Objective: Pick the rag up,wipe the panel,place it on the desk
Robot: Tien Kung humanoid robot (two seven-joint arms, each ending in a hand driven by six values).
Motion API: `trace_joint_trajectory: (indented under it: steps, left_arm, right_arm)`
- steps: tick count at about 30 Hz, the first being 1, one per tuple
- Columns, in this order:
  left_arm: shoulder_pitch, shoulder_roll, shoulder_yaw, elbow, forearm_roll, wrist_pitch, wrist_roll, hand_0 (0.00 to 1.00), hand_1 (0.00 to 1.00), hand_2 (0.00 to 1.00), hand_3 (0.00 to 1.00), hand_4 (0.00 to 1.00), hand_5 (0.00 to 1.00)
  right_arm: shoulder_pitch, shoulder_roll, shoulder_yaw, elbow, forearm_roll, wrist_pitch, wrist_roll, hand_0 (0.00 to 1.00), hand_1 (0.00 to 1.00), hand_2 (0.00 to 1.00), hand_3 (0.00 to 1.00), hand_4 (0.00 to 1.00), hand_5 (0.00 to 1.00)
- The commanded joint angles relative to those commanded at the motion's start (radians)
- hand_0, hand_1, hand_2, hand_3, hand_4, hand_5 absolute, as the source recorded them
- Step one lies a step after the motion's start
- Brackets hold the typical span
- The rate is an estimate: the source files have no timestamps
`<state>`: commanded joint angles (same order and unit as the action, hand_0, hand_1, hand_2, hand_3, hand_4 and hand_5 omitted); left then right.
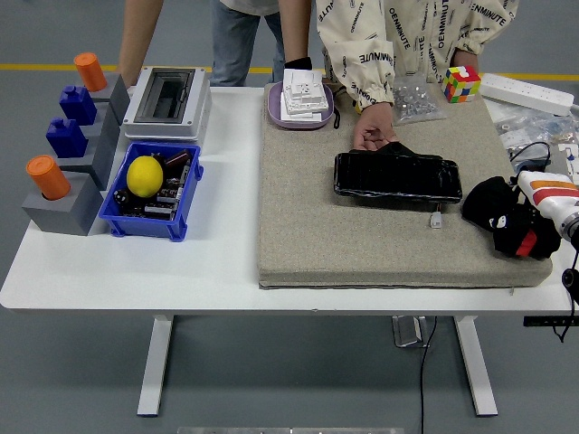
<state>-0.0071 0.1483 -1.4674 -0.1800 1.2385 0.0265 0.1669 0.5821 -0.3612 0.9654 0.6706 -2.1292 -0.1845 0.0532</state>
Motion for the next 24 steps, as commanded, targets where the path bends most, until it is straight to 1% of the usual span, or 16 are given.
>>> trace_joint_trajectory:
  steps: [3,4,9,10,15,16,24]
  left_arm:
    - [0.0,0.001,0.0,0.0,0.0,0.0,0.0,0.643,0.692,0.733,0.562,0.593,0.465]
    - [0.0,0.001,0.001,0.0,0.0,0.0,0.0,0.643,0.692,0.733,0.563,0.594,0.465]
    - [0.0,-0.001,-0.001,0.0,0.001,0.0,0.0,0.643,0.692,0.733,0.563,0.594,0.465]
    - [-0.001,-0.001,-0.002,0.0,0.001,0.0,0.001,0.643,0.692,0.734,0.563,0.594,0.466]
    - [-0.002,-0.002,-0.005,0.0,0.002,0.0,0.0,0.643,0.692,0.734,0.563,0.594,0.466]
    - [-0.002,-0.002,-0.005,0.0,0.002,0.0,0.0,0.643,0.692,0.733,0.562,0.595,0.466]
    - [-0.003,-0.003,-0.006,0.0,0.002,0.0,0.0,0.643,0.692,0.733,0.563,0.594,0.466]
  right_arm:
    - [0.0,0.0,0.001,0.0,-0.004,-0.004,0.0,0.297,0.399,0.477,0.462,0.998,0.313]
    - [0.0,0.0,0.001,0.0,-0.005,-0.005,0.0,0.236,0.382,0.464,0.453,0.998,0.242]
    - [0.003,-0.002,0.004,0.001,-0.012,-0.011,-0.002,0.236,0.382,0.464,0.453,0.998,0.242]
    - [0.004,-0.002,0.005,0.001,-0.013,-0.012,-0.002,0.195,0.377,0.462,0.453,0.998,0.214]
    - [0.005,-0.002,0.007,0.001,-0.019,-0.015,-0.003,0.195,0.377,0.462,0.453,0.998,0.214]
    - [0.005,-0.002,0.007,0.001,-0.021,-0.015,-0.003,0.189,0.375,0.458,0.447,0.998,0.193]
    - [0.005,-0.002,0.01,0.001,-0.028,-0.019,-0.003,0.188,0.37,0.457,0.442,0.998,0.186]
